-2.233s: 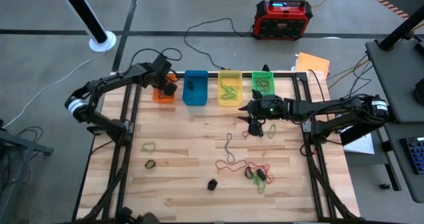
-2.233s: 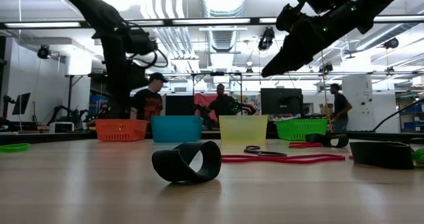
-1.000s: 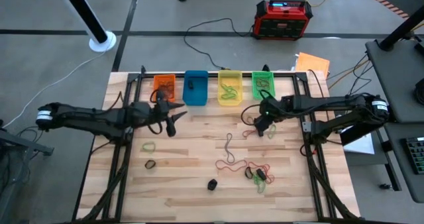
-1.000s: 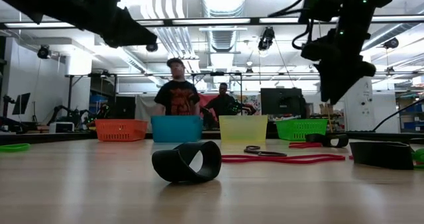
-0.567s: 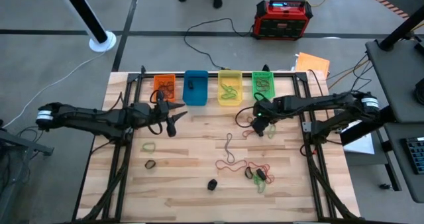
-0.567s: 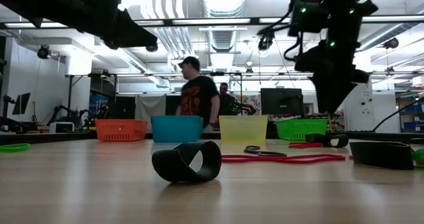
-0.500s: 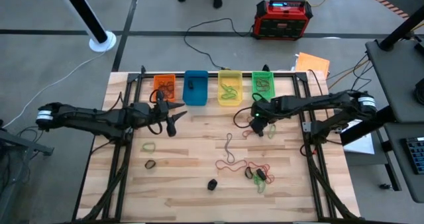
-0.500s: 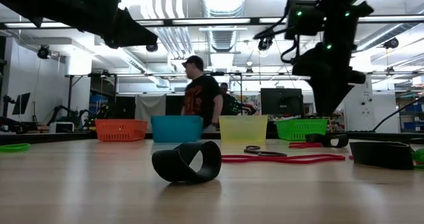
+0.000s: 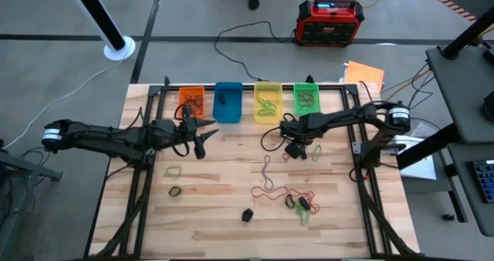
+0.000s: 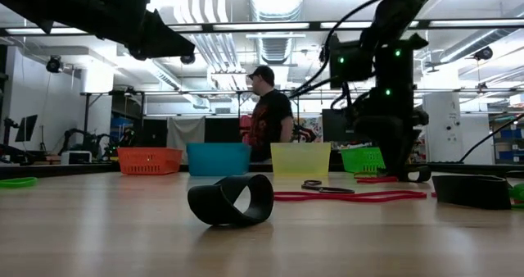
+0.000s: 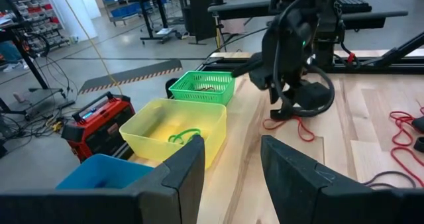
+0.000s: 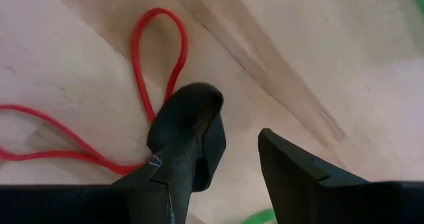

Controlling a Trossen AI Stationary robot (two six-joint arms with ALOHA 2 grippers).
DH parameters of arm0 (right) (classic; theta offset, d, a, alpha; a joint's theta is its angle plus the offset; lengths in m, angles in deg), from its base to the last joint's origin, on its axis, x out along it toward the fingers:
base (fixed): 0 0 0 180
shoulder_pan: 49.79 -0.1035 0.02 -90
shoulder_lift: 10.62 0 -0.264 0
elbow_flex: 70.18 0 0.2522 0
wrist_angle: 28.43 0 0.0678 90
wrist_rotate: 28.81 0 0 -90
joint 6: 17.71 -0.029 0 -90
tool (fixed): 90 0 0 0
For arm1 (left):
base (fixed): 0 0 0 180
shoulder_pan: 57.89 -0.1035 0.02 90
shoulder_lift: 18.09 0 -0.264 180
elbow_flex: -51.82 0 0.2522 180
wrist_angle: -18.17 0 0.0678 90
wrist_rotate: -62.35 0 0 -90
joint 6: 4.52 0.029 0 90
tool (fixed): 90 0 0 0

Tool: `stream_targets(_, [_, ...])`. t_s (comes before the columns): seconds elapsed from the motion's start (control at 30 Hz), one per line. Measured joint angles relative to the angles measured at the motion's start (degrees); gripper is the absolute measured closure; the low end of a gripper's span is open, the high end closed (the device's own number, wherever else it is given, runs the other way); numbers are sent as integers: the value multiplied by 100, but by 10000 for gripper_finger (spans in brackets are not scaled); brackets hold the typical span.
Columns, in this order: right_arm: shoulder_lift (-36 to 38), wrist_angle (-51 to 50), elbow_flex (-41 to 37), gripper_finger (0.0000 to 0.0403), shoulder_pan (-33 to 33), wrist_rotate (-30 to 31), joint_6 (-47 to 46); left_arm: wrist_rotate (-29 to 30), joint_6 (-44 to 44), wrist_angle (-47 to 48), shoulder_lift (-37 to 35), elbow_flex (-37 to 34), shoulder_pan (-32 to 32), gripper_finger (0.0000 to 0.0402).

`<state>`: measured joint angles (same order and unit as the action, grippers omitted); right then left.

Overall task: Sort rubber bands into baskets
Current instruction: Put the black rubber band into the blue bin

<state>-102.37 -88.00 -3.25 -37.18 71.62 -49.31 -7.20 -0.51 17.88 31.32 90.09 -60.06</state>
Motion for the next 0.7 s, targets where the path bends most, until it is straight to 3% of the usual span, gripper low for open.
stream_targets(0.27, [-169,75,2,280,117,-65,275,2,-24,-2,2,-22,0,269])
stream_targets(0.57, [251,70,0,381,134,-179,510,2,-30,-6,171,-24,0,269])
stream_targets(0.7, [502,65,0,392,132,-188,571,2,-66,-17,269,-22,0,269])
